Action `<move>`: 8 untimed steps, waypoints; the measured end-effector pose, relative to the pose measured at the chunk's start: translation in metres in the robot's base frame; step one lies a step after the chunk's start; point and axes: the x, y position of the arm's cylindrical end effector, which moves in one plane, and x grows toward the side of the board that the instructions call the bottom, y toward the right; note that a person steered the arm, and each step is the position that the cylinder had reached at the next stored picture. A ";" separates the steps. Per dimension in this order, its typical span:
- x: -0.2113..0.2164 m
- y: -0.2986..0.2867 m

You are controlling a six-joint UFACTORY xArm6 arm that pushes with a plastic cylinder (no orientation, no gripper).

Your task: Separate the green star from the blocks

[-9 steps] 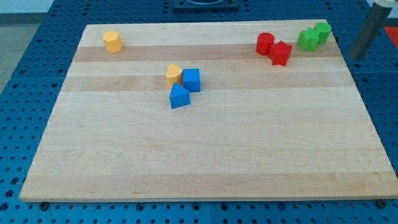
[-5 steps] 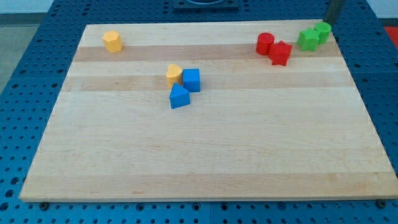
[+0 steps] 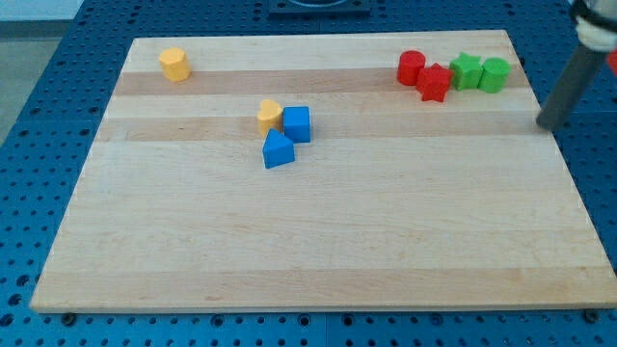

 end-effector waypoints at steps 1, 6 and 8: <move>-0.065 0.005; -0.048 -0.105; 0.012 -0.123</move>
